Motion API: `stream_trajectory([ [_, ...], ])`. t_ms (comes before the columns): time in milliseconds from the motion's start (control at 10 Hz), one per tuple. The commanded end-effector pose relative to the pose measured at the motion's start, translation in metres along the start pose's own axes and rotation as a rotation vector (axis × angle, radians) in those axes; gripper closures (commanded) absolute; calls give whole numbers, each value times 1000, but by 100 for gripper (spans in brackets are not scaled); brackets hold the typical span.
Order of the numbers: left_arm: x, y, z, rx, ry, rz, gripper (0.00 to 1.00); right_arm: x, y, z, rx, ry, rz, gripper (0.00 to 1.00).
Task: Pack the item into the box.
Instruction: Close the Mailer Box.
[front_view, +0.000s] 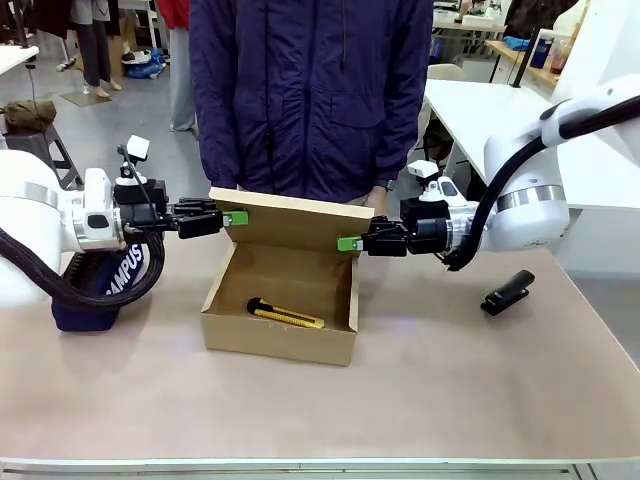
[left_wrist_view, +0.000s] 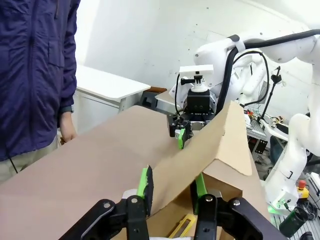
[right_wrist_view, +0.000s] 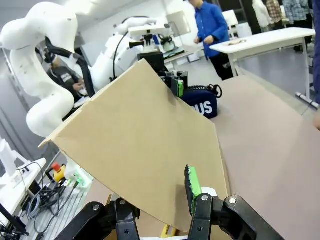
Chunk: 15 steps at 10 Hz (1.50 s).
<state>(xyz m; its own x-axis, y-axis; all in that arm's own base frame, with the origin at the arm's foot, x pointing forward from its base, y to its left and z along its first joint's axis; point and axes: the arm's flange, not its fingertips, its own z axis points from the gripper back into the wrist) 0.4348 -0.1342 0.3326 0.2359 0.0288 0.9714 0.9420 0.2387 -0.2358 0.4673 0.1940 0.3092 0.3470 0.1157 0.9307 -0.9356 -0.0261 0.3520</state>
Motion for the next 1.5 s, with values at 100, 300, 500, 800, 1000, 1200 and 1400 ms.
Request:
stream_trajectory([
  [100, -4, -6, -2, -21, 65, -19, 58, -2, 10, 1, -12, -33, 45, 52],
  [300, -3, -8, -1, -19, 60, -29, 58, 4, 14, 2, -13, -34, 67, 52],
  [500, 1, -4, -4, 61, -18, 76, 58, 5, 4, 2, -1, -5, 23, 52],
  [800, -4, -3, -1, -18, 48, -13, 58, 5, 4, 2, -1, -5, 23, 52],
  [1000, -4, -3, -1, -18, 48, -13, 58, 5, 4, 2, -1, -5, 23, 52],
  [1200, 0, -4, 1, -15, 37, -25, 58, 7, 7, 1, -3, 3, 55, 52],
  [1400, 7, -13, 8, -32, 20, -94, 58, 12, 22, 0, -3, 21, 139, 52],
])
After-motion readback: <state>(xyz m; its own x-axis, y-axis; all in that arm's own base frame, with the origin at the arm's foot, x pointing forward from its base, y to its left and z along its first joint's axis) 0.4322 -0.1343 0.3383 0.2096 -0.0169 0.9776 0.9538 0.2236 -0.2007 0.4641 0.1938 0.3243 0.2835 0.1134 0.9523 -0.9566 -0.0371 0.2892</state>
